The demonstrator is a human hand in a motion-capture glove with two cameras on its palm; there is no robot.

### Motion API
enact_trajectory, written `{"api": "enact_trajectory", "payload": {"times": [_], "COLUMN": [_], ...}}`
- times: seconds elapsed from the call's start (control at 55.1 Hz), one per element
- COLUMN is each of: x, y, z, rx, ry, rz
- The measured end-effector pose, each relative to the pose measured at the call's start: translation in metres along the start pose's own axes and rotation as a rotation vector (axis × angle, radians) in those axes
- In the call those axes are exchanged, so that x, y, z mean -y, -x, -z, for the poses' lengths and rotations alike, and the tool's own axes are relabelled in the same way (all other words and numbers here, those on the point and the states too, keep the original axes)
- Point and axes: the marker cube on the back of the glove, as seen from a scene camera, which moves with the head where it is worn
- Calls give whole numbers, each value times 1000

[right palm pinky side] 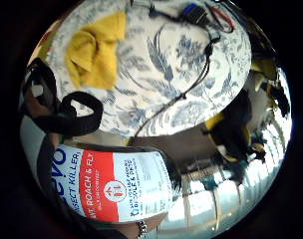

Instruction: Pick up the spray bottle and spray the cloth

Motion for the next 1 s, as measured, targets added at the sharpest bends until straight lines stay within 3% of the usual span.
{"api": "enact_trajectory", "payload": {"times": [0.254,0.453,0.58,0.726,0.871,0.998], "x": [49,48,34,32,69,131], "y": [-5,15,57,120,191,210], "z": [-63,-54,-15,39,66,70], "rx": [-163,-165,-65,160,588,738], "ry": [179,179,23,-243,-576,-807], "rz": [-192,-162,-22,267,604,714]}}
